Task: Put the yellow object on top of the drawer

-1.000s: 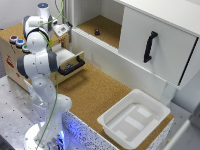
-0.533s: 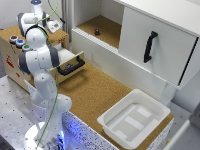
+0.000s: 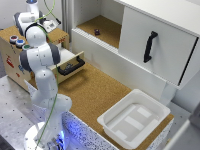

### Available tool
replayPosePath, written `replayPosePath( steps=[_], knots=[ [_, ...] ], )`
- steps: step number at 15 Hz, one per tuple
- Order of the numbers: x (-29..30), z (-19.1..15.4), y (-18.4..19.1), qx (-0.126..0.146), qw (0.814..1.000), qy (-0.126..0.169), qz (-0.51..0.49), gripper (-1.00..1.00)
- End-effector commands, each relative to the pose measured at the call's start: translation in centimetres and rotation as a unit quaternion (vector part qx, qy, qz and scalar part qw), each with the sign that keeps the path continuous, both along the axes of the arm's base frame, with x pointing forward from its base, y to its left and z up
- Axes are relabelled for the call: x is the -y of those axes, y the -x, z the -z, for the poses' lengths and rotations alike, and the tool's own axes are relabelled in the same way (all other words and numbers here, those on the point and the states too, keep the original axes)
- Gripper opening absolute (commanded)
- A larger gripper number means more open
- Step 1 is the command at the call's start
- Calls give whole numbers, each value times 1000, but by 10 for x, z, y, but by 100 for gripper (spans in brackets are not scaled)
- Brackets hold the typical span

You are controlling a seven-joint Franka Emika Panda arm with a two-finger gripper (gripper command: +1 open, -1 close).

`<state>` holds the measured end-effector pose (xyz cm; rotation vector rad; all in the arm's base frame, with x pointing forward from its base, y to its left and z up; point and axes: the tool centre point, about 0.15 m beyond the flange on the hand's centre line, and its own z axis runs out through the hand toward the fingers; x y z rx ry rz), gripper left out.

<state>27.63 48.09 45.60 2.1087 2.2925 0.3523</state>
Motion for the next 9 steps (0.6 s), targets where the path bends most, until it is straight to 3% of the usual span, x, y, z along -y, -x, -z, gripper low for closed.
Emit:
replayPosePath(
  steps=[1, 4, 9],
  knots=[
    [-11, -48, -5, 16, 998, 45, 35, 100],
    [2, -60, -18, 21, 997, 32, 65, 100],
    [30, -61, -37, 9, 992, 7, 122, 100]
  ],
)
